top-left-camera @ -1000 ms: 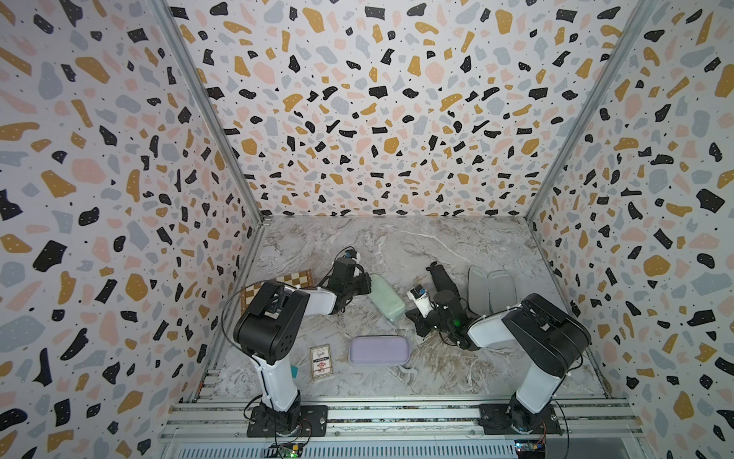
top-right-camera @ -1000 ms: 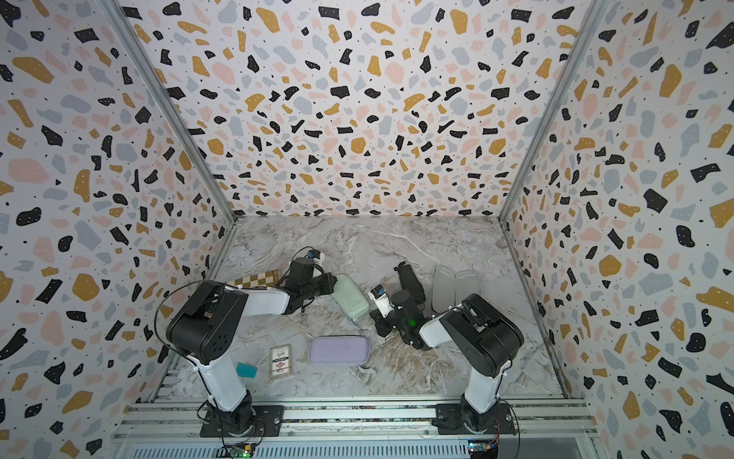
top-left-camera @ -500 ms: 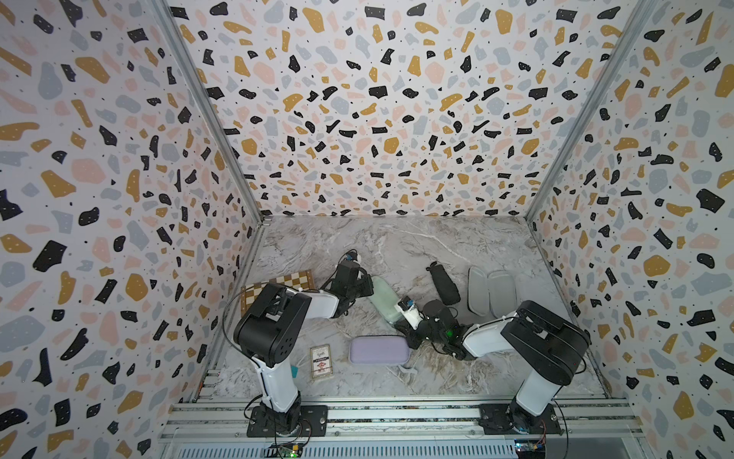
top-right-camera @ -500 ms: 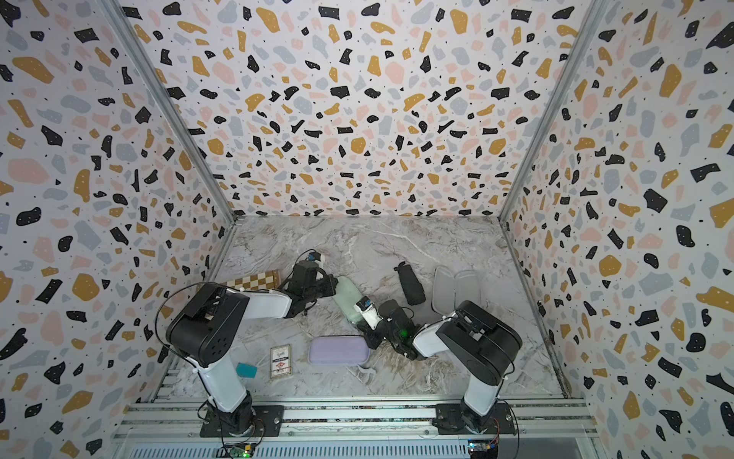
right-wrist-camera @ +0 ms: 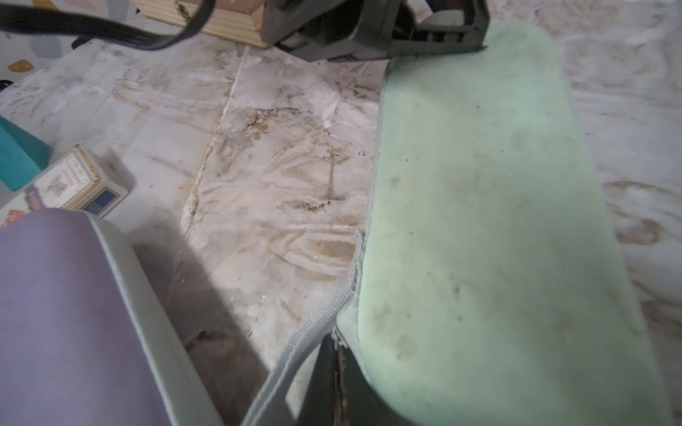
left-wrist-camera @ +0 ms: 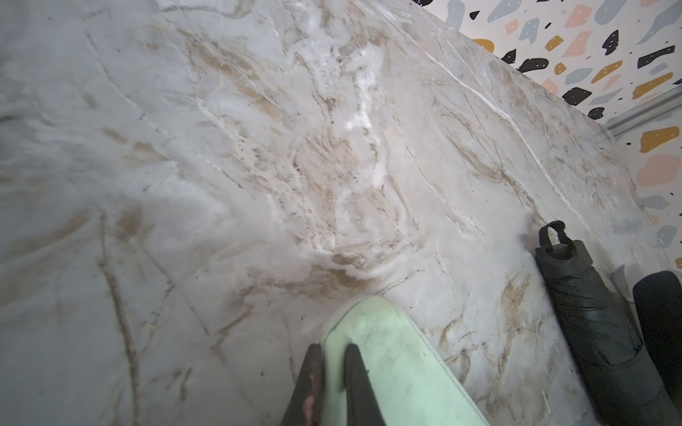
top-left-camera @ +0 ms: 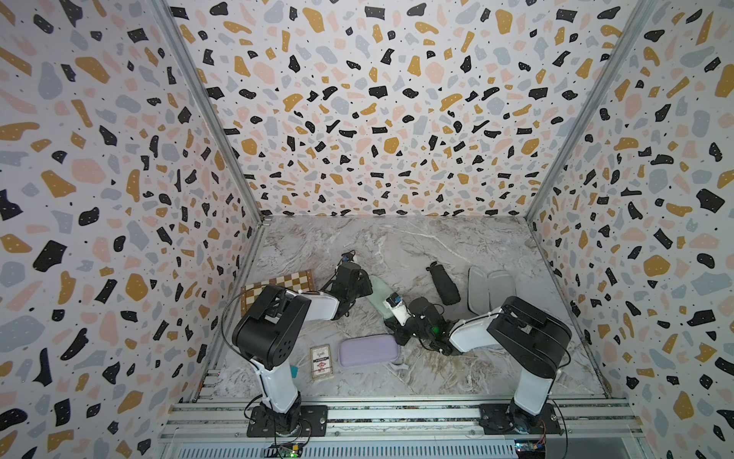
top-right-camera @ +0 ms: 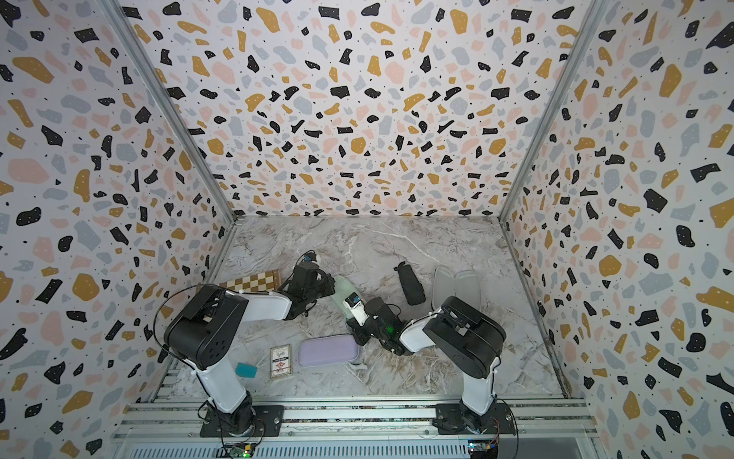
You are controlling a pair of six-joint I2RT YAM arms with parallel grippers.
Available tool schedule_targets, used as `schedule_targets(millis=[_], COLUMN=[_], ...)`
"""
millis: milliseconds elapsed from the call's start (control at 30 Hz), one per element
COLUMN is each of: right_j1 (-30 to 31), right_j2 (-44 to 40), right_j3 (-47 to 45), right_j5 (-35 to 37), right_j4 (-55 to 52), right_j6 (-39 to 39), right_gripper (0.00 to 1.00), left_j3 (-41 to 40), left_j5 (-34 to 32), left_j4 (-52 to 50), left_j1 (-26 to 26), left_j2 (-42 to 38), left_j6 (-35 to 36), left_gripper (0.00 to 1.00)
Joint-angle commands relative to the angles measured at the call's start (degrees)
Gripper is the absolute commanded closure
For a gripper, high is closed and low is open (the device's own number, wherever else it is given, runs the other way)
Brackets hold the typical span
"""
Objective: Put umbrellas into zippered umbrella sleeves
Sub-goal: Zip the zipper on the umbrella sleeve.
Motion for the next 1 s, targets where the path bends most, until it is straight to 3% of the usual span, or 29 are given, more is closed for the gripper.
schedule_targets(millis=[0, 133, 367, 567, 867, 967], right_j1=[-1.2, -2.3, -2.3, -2.2, -3.3, -4.1], right_j2=[1.5, 2.5, 3.0, 2.5, 1.4, 0.6], right_j3=[3.3, 4.6, 7.5, 9.8, 8.1, 7.0], right_j5=[0.8, 1.5, -5.6, -5.3, -1.0, -0.7], right_j4=[2.0, 1.9, 0.4, -4.0, -8.2, -9.0], right_j6=[3.9, 3.3, -2.7, -7.3, -6.9, -6.3], right_gripper=[1.0, 1.0, 1.0, 1.0, 1.0, 0.94], left_j3=[-3.0, -5.5, -9.6, -10.8, -18.1, -19.0], left_j5=[-1.7, -0.2, 1.8, 3.5, -2.7, -3.4], left_j4=[-1.3, 0.6, 2.8, 4.3, 2.8, 1.2], left_j1=[-1.3, -2.0, -2.6, -5.2, -5.5, -5.4], left_j2=[-0.6, -1.7, -3.7, -2.5, -11.1, -13.5], left_j6=[-2.6, -2.5, -2.2, -2.0, 0.3, 0.6], left_gripper=[1.0, 1.0, 1.0, 1.0, 0.77, 0.71])
